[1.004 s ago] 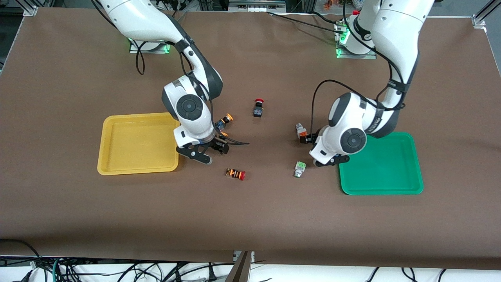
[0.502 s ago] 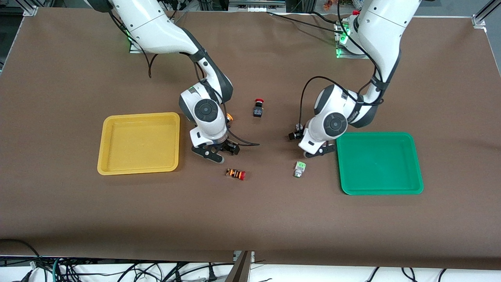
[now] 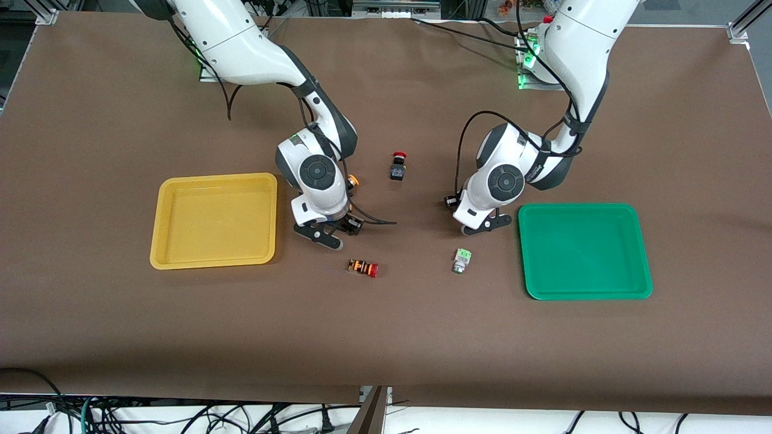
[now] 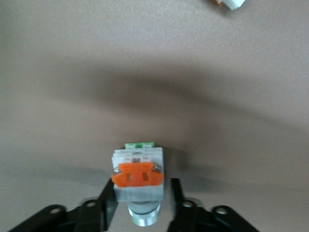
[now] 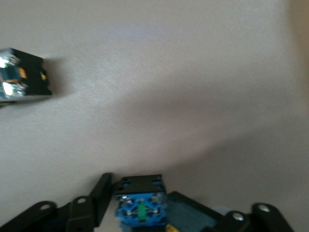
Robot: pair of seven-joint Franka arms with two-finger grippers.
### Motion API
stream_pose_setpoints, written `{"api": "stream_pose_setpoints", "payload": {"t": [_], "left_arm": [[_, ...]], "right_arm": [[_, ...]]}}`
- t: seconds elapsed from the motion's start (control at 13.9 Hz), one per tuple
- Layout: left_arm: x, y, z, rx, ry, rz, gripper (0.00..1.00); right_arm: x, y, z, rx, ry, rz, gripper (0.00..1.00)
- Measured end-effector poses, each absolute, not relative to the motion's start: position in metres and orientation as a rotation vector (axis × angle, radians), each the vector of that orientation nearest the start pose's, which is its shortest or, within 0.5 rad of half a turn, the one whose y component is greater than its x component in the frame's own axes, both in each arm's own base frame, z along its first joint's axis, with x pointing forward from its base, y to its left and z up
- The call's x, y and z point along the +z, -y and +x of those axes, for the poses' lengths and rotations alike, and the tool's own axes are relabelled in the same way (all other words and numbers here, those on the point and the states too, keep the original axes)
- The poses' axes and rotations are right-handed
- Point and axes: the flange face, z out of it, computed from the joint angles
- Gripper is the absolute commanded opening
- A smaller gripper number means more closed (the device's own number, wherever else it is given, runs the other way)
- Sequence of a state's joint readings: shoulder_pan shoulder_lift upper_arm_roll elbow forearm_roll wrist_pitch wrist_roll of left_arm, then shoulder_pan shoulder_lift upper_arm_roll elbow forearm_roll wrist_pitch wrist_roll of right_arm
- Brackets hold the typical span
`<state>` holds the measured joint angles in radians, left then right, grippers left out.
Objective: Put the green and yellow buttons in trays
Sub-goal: 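Place the blue and orange buttons into the yellow and green trays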
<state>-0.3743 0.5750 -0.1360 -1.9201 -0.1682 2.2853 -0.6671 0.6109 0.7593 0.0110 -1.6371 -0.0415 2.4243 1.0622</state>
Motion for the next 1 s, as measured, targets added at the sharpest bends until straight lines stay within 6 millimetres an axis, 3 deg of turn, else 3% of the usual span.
{"api": "stream_pose_setpoints", "payload": {"t": [0.22,0.36,0.5,0.65,0.79,1.0], "left_arm": [[0.179,0.296,0.527,0.432,0.467,-3.124,0.10],[0.192,0.291,0.534,0.448,0.476,-3.114,0.10],[0.226,0.276,0.550,0.480,0.457,-3.069,0.11],[0.270,0.249,0.576,0.450,0.407,-3.005,0.13],[0.296,0.218,0.599,0.387,0.279,-2.980,0.13],[0.292,0.153,0.625,0.365,0.001,-2.947,0.13]], "right_arm": [[0.174,-0.402,0.560,-0.053,-0.638,-3.068,0.19],[0.175,-0.402,0.560,-0.053,-0.638,-3.068,0.14],[0.176,-0.401,0.560,-0.055,-0.637,-3.068,0.14],[0.189,-0.397,0.566,-0.075,-0.626,-3.066,0.14],[0.220,-0.373,0.582,-0.056,-0.538,-3.113,0.13],[0.272,-0.310,0.608,0.023,-0.383,-3.179,0.13]]}}
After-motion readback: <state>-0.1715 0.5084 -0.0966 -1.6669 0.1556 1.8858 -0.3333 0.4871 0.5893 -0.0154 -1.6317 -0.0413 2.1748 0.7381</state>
